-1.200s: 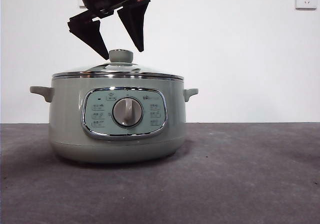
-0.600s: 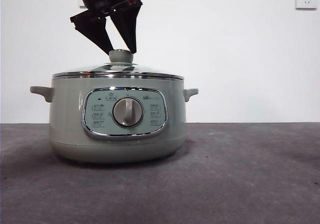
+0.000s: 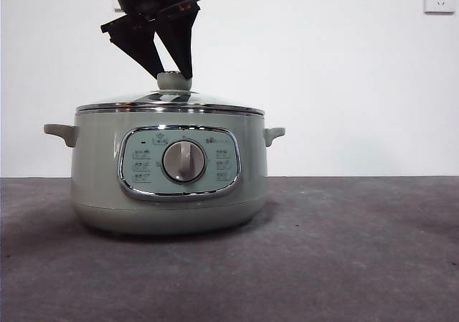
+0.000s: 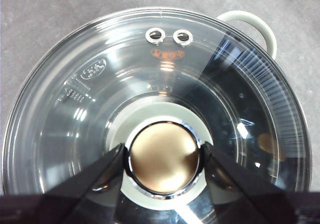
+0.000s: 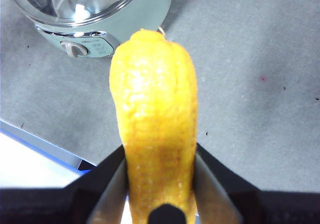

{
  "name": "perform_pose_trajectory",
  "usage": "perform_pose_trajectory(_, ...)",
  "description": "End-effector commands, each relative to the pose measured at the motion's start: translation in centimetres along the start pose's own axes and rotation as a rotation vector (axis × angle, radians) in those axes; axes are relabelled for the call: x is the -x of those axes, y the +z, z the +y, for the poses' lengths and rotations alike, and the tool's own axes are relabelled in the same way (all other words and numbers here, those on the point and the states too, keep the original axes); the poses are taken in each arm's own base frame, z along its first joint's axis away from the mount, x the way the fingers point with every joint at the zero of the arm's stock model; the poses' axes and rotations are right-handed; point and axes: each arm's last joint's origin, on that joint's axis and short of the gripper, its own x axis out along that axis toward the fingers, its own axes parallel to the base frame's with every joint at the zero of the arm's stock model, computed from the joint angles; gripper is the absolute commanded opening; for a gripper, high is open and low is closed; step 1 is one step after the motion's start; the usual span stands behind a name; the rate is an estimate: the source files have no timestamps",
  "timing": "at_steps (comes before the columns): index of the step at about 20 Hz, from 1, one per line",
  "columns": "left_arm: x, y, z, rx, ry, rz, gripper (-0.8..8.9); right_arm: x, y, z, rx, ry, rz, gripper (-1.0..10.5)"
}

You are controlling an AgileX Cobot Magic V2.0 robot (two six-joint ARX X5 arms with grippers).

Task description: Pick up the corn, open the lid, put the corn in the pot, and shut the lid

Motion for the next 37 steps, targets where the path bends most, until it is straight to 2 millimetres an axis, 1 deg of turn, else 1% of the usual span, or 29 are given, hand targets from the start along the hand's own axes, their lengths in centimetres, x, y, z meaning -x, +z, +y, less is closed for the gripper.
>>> perform_pose_trajectory(1,-0.3,0.0,-0.1,-0.025,-0.001,-0.004,-0.09,0.0,-0.2,0.0,-0.008,-0.003,0.023,-0.2)
perform_pose_trajectory(6,3.2,-0.1,-0.4,-0.032,0.011,-0.095,-0.09,0.0,-0.2,0.0,-0.008,-0.011,0.019,-0.2)
perform_pose_trajectory(11,7.1,-0.7,0.0,-0.021,0.066,-0.172,-0.09,-0.1,0.3,0.0,-0.013,-0.005,-0.018,-0.2)
perform_pose_trajectory(13,8.7,-1.2,0.5,-0.006,0.106,-0.188,-0.09,-0.6,1.0,0.1,-0.011,0.007,-0.038,-0.2)
perform_pose_trajectory(15,10.3,-1.9,1.0,0.008,0.125,-0.202,-0.09,-2.0,2.1,0.5,0.000,0.040,-0.037,-0.2)
perform_pose_trajectory(17,12.0,-2.7,1.7,0.032,0.149,-0.217,-0.09,-4.2,3.7,1.1,0.015,0.071,-0.033,-0.2)
perform_pose_trajectory(22,15.6,-5.1,3.6,0.108,0.216,-0.225,-0.09,-11.5,8.6,3.6,0.072,0.193,-0.055,-0.2)
perform_pose_trajectory(26,17.6,-6.9,4.5,0.137,0.259,-0.203,-0.09,-16.1,13.0,5.5,0.097,0.215,-0.031,-0.2)
perform_pose_trajectory(28,18.5,-7.6,4.8,0.148,0.281,-0.212,-0.09,-18.3,14.8,6.1,0.096,0.238,-0.015,-0.2)
perform_pose_trajectory(29,18.9,-7.9,4.9,0.158,0.290,-0.215,-0.09,-19.2,15.4,6.3,0.097,0.245,-0.011,-0.2)
perform_pose_trajectory(32,20.0,-8.6,5.1,0.179,0.315,-0.234,-0.09,-22.9,16.9,6.8,0.097,0.243,0.016,-0.2)
perform_pose_trajectory(35,20.7,-8.9,4.8,0.180,0.320,-0.253,-0.09,-26.4,17.4,7.6,0.105,0.244,0.051,-0.2)
perform_pose_trajectory(37,20.8,-9.0,4.7,0.179,0.318,-0.257,-0.09,-28.6,17.2,8.3,0.115,0.241,0.074,-0.2)
